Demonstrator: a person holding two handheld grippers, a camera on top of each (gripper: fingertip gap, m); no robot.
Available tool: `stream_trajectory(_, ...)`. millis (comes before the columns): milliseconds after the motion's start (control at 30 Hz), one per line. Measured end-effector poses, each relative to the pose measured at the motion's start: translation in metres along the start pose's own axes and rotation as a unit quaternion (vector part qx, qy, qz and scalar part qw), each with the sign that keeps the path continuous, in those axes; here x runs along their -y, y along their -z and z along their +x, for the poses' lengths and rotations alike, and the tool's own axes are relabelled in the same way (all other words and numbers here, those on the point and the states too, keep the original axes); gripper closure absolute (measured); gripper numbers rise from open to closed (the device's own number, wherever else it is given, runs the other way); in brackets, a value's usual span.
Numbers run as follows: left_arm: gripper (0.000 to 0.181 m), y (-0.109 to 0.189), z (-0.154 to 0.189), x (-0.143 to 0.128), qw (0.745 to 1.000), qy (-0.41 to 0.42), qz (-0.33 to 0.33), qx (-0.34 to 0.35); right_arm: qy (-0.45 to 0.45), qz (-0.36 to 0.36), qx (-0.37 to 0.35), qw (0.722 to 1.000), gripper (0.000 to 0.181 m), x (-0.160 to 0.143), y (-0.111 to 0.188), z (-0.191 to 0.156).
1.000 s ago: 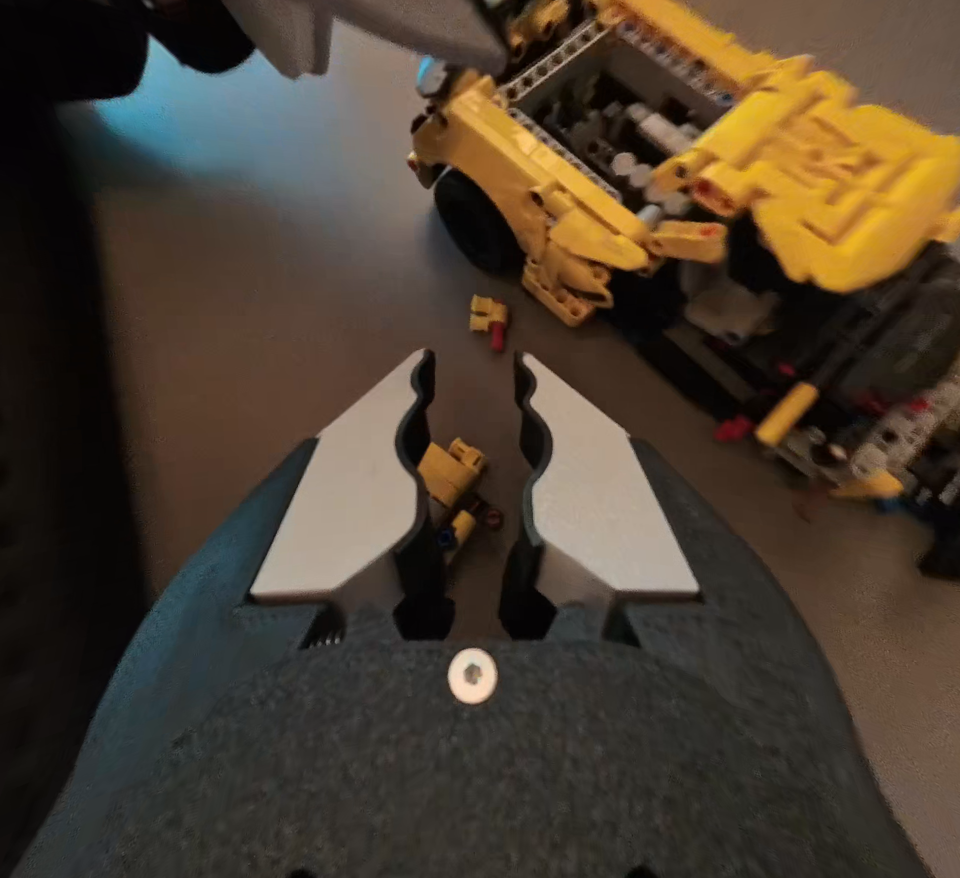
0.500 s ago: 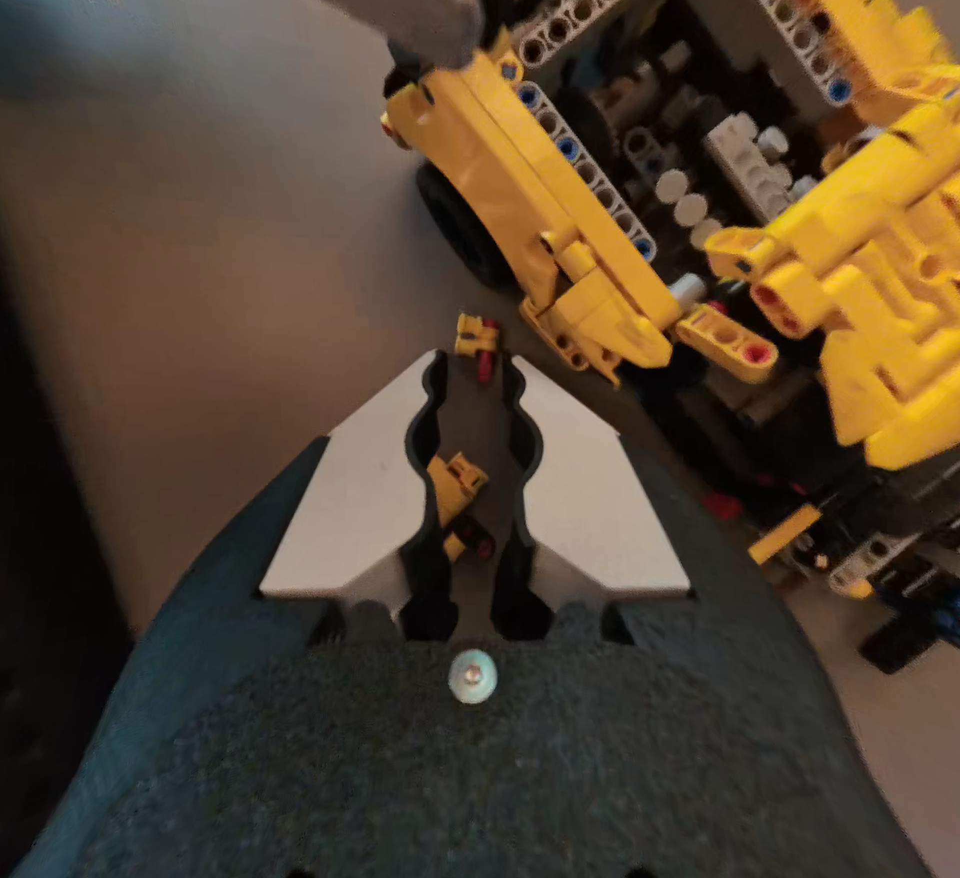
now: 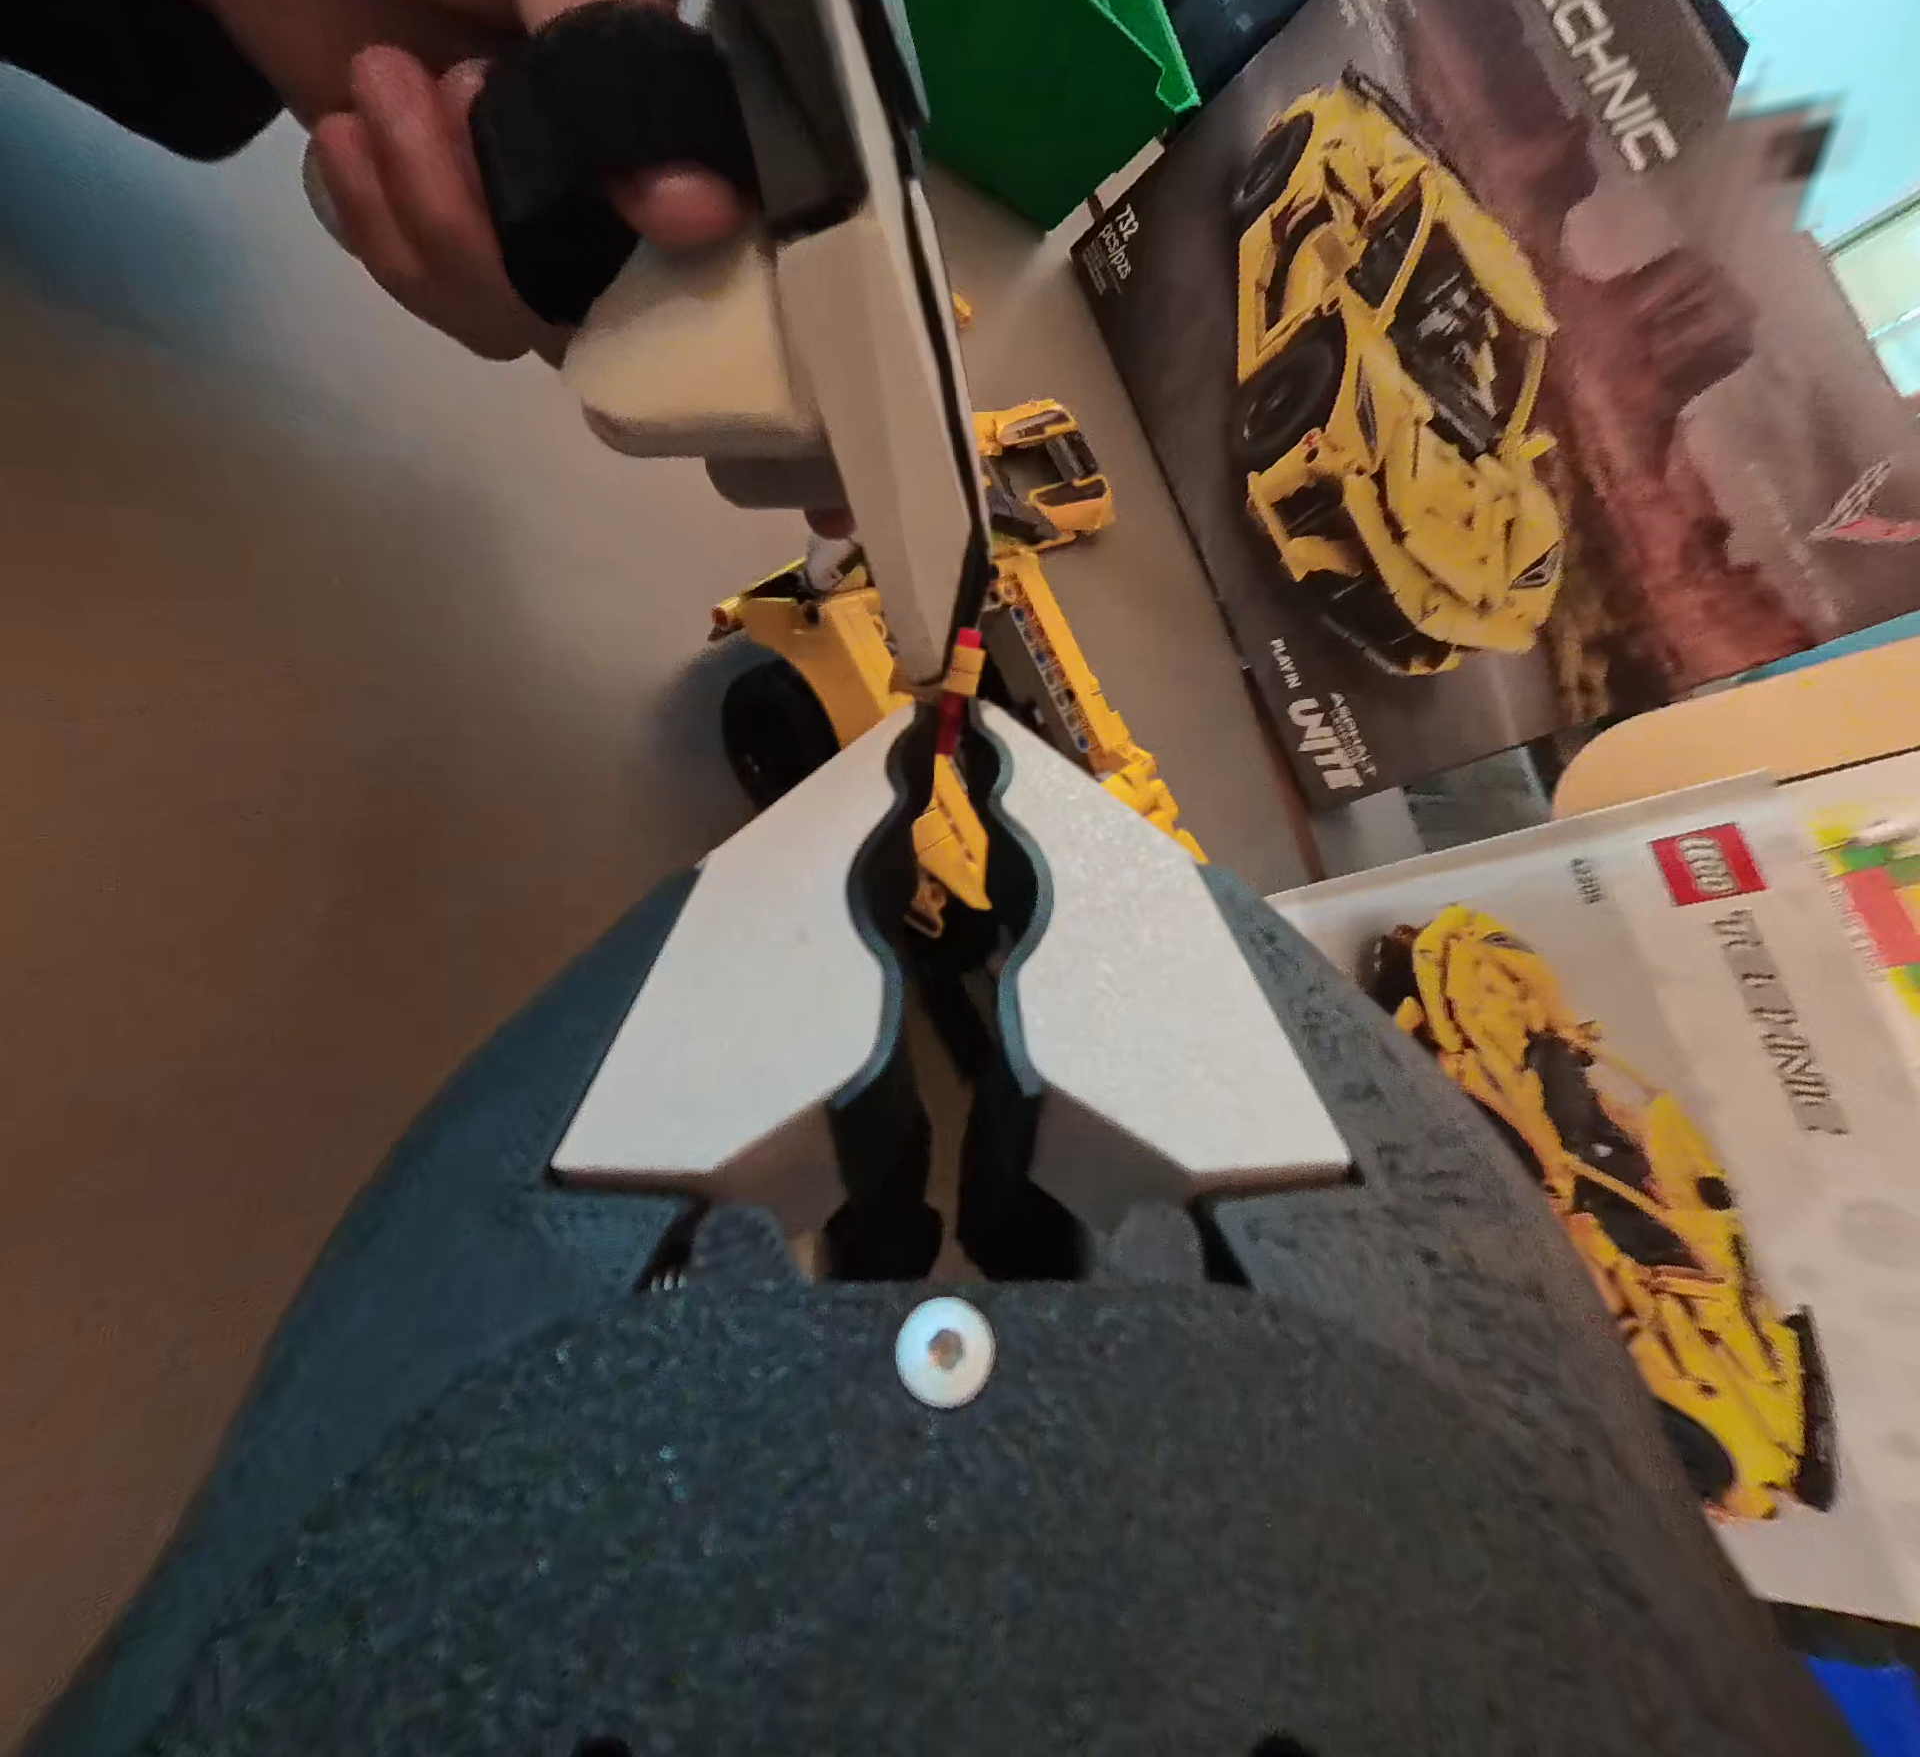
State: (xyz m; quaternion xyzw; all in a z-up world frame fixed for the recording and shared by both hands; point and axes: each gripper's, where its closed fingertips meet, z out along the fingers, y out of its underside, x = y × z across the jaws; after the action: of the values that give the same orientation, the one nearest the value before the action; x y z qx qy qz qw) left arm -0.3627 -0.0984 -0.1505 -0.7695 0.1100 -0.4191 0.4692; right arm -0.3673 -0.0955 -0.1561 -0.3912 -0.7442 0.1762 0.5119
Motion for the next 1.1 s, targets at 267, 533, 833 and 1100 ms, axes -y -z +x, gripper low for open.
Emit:
stream_trajectory(267, 0.175, 0.000, 0.005, -0.003, 0.999, -0.040, -0.005, -0.013, 0.032, 0.014, -0.006, 0.999, 0.177, 0.005, 0.001, -0.003)
stream_trajectory(533, 0.175, 0.033, 0.080, 0.036, 0.965, -0.168, 0.135, -0.148, -0.318, 0.249, 0.177, 0.897, 0.162, 0.057, 0.043, 0.006)
stream_trajectory(833, 0.175, 0.031, 0.090, 0.033, 0.954, -0.213, 0.142, -0.155, -0.400, 0.337, 0.270, 0.808, 0.172, 0.085, 0.064, 0.004)
stream_trajectory(1100, 0.175, 0.031, 0.097, 0.030, 0.951, -0.211, 0.140, -0.177, -0.377, 0.328, 0.277, 0.821, 0.178, 0.084, 0.068, 0.000)
